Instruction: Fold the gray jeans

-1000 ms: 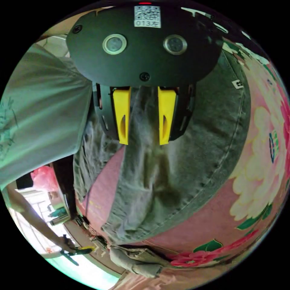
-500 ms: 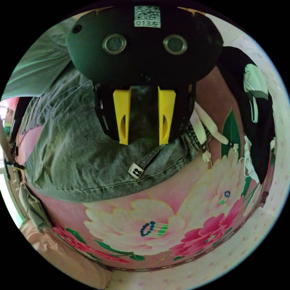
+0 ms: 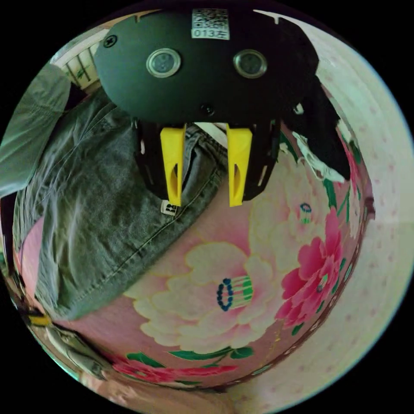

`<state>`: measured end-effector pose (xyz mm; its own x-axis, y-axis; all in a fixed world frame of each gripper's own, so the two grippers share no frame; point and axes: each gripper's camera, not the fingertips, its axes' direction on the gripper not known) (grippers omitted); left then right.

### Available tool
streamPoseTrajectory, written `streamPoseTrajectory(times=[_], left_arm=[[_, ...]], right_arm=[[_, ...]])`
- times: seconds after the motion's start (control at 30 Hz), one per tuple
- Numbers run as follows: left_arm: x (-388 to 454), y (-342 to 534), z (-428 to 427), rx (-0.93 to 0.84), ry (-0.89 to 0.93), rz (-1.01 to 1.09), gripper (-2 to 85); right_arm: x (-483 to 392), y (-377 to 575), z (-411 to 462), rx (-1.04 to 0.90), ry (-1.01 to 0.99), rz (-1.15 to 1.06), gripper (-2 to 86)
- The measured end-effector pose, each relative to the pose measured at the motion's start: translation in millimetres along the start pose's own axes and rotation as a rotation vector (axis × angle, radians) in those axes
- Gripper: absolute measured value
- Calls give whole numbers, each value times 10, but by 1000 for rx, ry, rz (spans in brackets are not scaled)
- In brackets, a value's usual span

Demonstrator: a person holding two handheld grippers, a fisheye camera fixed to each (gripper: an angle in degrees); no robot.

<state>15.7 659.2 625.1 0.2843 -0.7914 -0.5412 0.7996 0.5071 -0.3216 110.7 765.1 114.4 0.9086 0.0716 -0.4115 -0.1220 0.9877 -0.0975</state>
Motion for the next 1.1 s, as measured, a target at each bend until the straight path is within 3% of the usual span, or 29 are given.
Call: streamPoseTrajectory(times=[0.2, 0.33, 0.5, 0.7, 0.8, 0.93, 1.1], left_arm=[[333, -390, 73, -118, 1, 265, 140], [394, -371, 78, -124, 106, 309, 112], [375, -279, -24, -87, 250, 277, 106], [783, -207, -283, -152, 177, 283, 50], [1065, -91, -509, -147, 62, 248, 39], [1235, 249, -1124, -41, 14, 191, 33], [1820, 1266, -2388, 186, -151, 154, 31]], right_arm=[[-643, -791, 242, -109, -8, -264, 81], [-889, -919, 508, -320, -8, -361, 97], [-1128, -909, 325, -292, -98, -362, 89], [-1509, -895, 63, -377, -146, -319, 27], [-1862, -803, -159, -406, 2, -335, 15], [-2136, -541, -787, -315, 123, -286, 11], [-2629, 499, -2238, -3, 255, -190, 11]])
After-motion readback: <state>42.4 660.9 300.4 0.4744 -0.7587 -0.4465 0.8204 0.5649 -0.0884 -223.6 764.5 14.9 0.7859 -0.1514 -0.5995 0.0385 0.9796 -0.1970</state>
